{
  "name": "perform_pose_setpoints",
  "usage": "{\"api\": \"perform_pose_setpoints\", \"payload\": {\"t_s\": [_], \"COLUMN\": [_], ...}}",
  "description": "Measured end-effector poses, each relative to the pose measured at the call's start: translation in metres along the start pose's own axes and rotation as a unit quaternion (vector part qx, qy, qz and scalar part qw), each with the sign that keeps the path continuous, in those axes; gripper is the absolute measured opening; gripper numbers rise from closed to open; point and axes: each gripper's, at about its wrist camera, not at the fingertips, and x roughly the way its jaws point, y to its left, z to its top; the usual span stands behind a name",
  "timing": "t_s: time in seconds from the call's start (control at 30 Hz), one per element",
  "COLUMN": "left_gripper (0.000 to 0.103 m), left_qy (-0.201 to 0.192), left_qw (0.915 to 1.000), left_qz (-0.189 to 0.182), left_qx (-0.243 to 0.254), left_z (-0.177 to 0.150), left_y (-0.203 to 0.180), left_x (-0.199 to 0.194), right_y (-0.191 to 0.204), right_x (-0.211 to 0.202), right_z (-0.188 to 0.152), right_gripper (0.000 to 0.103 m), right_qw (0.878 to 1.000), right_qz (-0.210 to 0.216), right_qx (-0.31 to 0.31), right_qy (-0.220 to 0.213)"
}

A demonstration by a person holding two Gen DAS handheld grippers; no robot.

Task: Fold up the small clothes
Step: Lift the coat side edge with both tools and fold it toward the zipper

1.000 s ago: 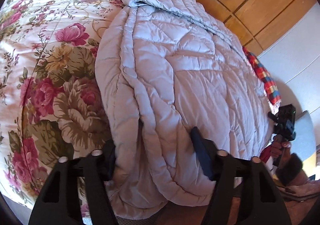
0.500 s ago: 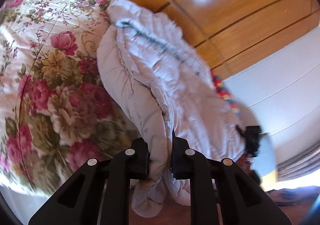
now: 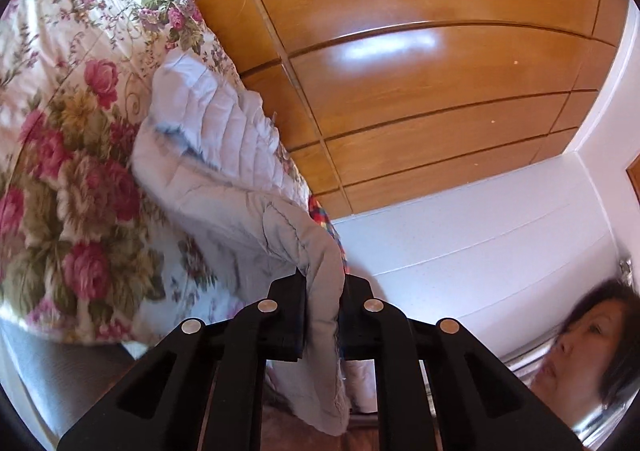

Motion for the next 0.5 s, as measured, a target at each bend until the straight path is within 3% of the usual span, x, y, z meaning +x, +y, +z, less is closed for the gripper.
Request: {"api": "perform_pose_setpoints", "payload": {"t_s": [0.27, 0.5], "left_gripper": [0.010, 0.010], "left_qy": [0.004, 0.002], "left_qw": [0.9998, 0.9974], "left_qz": [0.015, 0.068], "left_qx": [0.015, -0.022], "left_z": [0.069, 0.128], "left_y": [0.004, 0.041], "left_x": [0.043, 0.082], "right_y": [-0.018, -0.064], "right_x": [0.044, 0.083], "right_z": [0.068, 0.117], "right_gripper": [0.017, 0.024], "right_qw": [0.998, 0.990], "right_qz": [-0.034, -0.055], "right_qx": [0.047, 0.118], "right_qy": [-0.025, -0.054]}}
